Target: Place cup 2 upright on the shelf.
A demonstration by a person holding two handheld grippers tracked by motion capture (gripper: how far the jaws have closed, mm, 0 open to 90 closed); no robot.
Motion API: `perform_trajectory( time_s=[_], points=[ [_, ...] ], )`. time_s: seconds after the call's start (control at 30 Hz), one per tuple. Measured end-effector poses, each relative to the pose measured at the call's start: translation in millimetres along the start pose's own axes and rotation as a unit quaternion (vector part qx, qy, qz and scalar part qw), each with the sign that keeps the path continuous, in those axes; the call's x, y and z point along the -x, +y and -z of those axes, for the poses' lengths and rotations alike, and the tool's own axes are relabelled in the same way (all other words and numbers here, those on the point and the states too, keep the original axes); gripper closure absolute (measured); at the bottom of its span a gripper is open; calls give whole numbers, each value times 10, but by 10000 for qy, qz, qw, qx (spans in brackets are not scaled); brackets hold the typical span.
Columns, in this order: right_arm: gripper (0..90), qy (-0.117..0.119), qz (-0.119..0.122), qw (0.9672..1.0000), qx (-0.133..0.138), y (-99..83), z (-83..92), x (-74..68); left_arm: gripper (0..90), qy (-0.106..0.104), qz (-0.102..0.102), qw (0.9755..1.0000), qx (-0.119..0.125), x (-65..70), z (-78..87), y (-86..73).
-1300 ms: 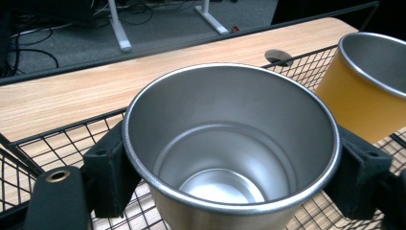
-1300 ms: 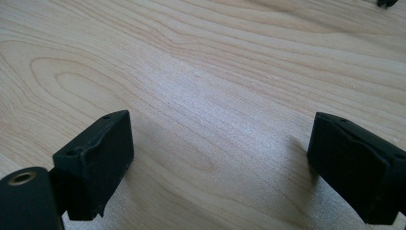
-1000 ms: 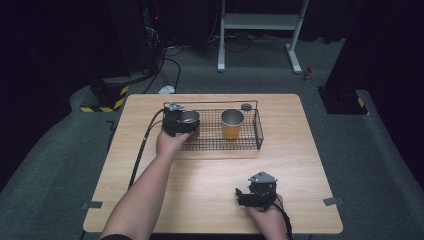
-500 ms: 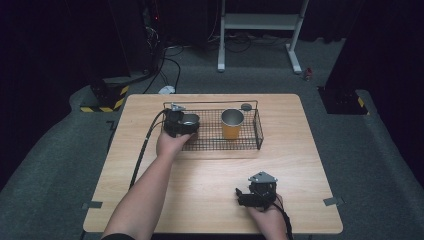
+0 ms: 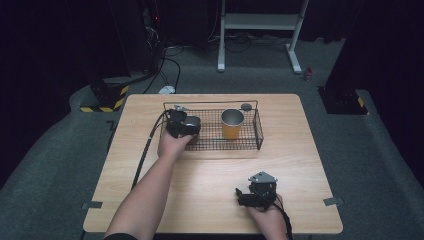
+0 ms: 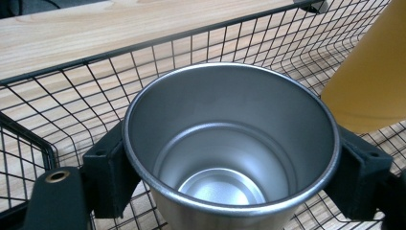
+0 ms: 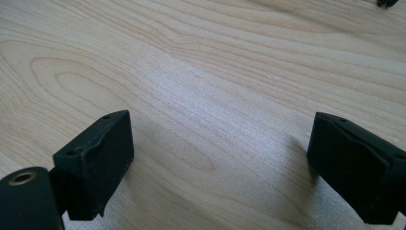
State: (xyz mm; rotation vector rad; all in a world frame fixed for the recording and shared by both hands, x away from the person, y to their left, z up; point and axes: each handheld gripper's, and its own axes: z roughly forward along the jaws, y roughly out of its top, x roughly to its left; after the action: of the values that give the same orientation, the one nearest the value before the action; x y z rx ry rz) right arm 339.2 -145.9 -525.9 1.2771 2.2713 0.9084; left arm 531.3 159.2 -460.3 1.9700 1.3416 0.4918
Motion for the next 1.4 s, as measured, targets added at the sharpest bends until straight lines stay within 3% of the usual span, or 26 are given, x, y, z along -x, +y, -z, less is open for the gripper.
perform_trajectory(
  time_s=[0.13, 0.6, 0.8, 1.03, 1.4],
  points=[
    [88, 3, 2, 10000, 2, 0, 0, 0, 186, -124, 22, 9998, -130, -4, -27, 2],
    [88, 6, 0, 10000, -6, 0, 2, -2, 185, 4, -76, 9998, -186, -8, -42, 12],
    [88, 5, -1, 10000, -6, 0, 2, -2, 185, 79, -27, 10000, 41, -15, -20, 44],
    [88, 16, -10, 10000, -15, -1, 4, -4, 185, 91, -165, 9996, -188, 14, -61, 29],
    [89, 20, -5, 10000, -16, -2, 5, -5, 181, 74, -222, 9992, -334, 10, -65, -10]
  ],
)
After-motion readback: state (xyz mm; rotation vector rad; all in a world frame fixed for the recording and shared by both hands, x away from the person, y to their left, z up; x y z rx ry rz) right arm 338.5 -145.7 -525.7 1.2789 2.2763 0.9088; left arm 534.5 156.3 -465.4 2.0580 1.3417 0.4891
